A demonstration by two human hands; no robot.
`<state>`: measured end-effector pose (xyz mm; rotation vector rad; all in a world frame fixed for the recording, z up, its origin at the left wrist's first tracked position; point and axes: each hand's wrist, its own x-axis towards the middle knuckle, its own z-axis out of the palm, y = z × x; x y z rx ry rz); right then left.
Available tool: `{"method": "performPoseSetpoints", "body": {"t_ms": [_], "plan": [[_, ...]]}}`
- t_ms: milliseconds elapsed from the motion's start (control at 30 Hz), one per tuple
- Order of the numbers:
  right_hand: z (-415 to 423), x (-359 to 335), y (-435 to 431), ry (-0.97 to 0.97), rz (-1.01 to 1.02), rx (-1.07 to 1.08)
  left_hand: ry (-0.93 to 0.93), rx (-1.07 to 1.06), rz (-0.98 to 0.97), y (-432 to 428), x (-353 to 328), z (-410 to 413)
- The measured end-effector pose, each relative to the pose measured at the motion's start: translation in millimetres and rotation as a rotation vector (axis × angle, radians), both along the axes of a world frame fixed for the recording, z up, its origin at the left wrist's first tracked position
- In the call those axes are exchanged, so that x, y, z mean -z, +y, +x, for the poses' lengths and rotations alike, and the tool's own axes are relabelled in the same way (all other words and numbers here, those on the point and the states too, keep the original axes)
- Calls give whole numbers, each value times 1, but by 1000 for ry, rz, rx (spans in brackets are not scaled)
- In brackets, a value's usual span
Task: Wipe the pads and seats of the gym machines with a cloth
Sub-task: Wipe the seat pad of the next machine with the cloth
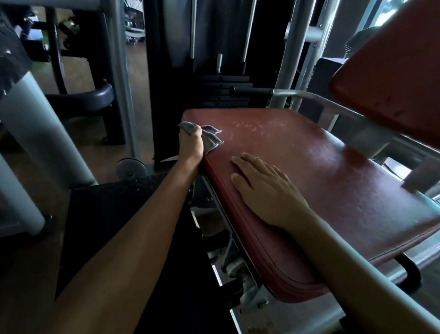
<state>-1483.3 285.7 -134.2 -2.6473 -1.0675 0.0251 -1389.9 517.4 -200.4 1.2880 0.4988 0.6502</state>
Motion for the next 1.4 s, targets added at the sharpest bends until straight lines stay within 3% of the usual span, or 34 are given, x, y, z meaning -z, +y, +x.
{"method": "performPoseSetpoints", "body": {"t_ms": [167, 267, 400, 833, 1000, 1233, 1400], "plan": [[27, -8, -15, 129, 68, -84, 20, 27, -56, 54, 96, 87], [50, -7, -31, 66, 119, -44, 102, -1, -71, -11, 40, 2], [55, 1, -28, -14, 135, 10, 47, -13, -81, -88, -13, -86], [43, -1, -27, -40, 81, -8, 95, -25, -57, -152, 0, -136], [41, -2, -27, -38, 67, -2, 13, -10, -114, -200, 4, -176], [40, -3, -28, -12, 64, -5, 45, -15, -98, -157, -10, -144], [40, -1, -26, 29, 64, -2, 26, -17, -97, -210, -5, -190]]}}
